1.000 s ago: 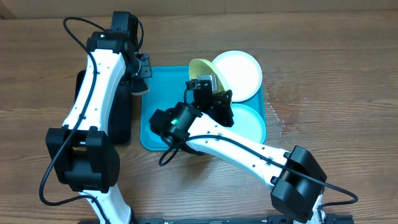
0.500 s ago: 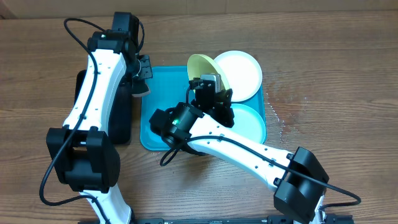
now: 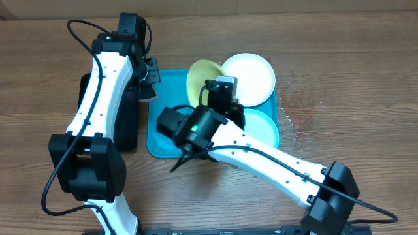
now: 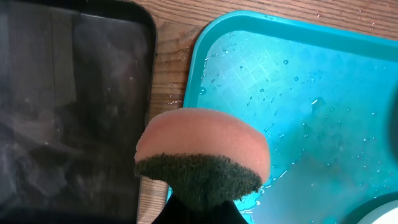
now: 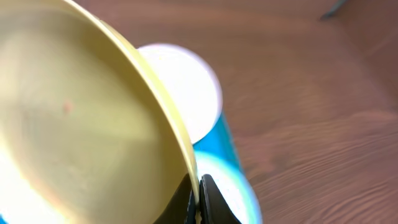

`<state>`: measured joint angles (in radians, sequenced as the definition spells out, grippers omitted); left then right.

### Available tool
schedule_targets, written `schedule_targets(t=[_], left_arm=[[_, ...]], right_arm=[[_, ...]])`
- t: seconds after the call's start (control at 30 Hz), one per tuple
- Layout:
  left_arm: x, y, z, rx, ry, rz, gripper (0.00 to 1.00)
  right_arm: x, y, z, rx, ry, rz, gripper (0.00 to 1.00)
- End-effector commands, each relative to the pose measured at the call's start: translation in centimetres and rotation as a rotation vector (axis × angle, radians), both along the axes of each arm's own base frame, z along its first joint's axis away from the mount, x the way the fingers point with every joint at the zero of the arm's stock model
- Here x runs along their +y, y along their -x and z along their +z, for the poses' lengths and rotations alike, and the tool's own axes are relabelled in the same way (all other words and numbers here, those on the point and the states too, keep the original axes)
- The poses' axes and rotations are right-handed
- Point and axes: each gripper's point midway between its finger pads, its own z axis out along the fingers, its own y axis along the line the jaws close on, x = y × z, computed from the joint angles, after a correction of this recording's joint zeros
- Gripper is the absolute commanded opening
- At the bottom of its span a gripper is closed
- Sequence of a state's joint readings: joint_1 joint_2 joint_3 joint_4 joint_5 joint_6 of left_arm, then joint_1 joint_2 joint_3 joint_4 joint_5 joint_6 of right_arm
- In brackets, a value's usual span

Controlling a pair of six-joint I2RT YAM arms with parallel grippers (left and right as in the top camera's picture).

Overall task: Clean dirty plates on tray and stack at the side
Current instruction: 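Lift the yellow plate with the right gripper and place it right of the tray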

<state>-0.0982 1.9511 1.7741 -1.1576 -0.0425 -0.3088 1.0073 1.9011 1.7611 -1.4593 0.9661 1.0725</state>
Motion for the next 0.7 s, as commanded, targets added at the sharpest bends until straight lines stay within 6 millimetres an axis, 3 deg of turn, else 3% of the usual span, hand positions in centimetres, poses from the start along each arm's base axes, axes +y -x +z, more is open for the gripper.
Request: schedule_targets(t=[0.0,0.27,0.4,0.5,0.53,0.67], left_arm=[[-0.2,0.1,-0.3,0.012,-0.007,0.008,0.04],[-0.1,0.9,-0.4,0.047,-0.01,0.008,0.04],[-0.1,0.9,-0.4,0.046,-0.01,0.008,0.04],[-0.1,0.9,-0.5,0.049,-0.01,0.008,0.04],[-0.2,1.0,-0.5,0.052,-0.004,0.006,0.04],[-0.6,1.1,-0.5,0.055,0.019,0.001,0.04]], right_arm=[[1.9,0.5,-1.5,0.218,-0.1,0.127,0.04],[1.8,-2.9,-3.9,0.458,-0.354,0.24,0.04],[-0.6,-5.8,-3.6,0.536,-0.579,0.285,0.04],[-4.7,-7.8,-3.2,0.541,-0.692,0.226,0.04],[-8.1,-8.8,-3.3,0.535,-0.725,0.16,0.04],[-16.5,-9.9,-3.8,0.511,-0.749,-0.023,0.04]])
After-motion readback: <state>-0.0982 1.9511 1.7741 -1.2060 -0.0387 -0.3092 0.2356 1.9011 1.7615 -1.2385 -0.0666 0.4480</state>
